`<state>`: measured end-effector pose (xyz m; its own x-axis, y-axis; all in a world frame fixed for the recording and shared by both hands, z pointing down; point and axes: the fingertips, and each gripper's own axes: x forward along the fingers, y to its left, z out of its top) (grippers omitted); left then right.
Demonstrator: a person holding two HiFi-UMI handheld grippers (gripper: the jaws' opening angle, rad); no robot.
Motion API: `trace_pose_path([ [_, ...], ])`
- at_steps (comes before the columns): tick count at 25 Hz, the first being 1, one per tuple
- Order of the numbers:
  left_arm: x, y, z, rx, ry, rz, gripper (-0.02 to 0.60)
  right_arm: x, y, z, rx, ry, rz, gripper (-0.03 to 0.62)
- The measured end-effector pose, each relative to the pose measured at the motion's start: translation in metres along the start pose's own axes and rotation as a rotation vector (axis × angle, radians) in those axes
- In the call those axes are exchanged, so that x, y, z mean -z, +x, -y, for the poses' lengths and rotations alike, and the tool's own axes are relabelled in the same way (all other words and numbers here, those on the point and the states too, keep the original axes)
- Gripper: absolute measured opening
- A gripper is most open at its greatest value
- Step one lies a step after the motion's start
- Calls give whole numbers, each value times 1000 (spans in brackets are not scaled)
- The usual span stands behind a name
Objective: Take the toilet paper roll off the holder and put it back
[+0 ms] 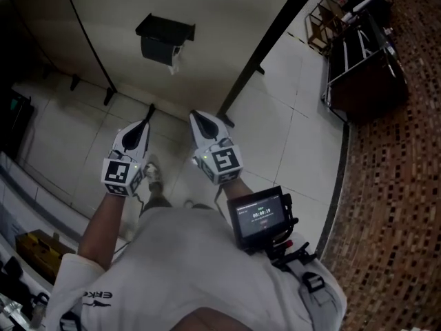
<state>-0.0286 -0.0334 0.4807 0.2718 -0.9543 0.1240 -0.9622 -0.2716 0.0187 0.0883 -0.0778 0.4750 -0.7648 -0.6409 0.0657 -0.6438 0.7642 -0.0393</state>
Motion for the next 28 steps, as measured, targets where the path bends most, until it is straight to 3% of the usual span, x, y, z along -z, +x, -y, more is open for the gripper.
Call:
trace_pose_path([
  [11,-6,-57,29,-69,11,17,2,-3,-49,-40,13,16,-39,13],
  [28,-22,-74,29,-14,-28,56,2,-19,-71,-66,141,4,-67,12],
])
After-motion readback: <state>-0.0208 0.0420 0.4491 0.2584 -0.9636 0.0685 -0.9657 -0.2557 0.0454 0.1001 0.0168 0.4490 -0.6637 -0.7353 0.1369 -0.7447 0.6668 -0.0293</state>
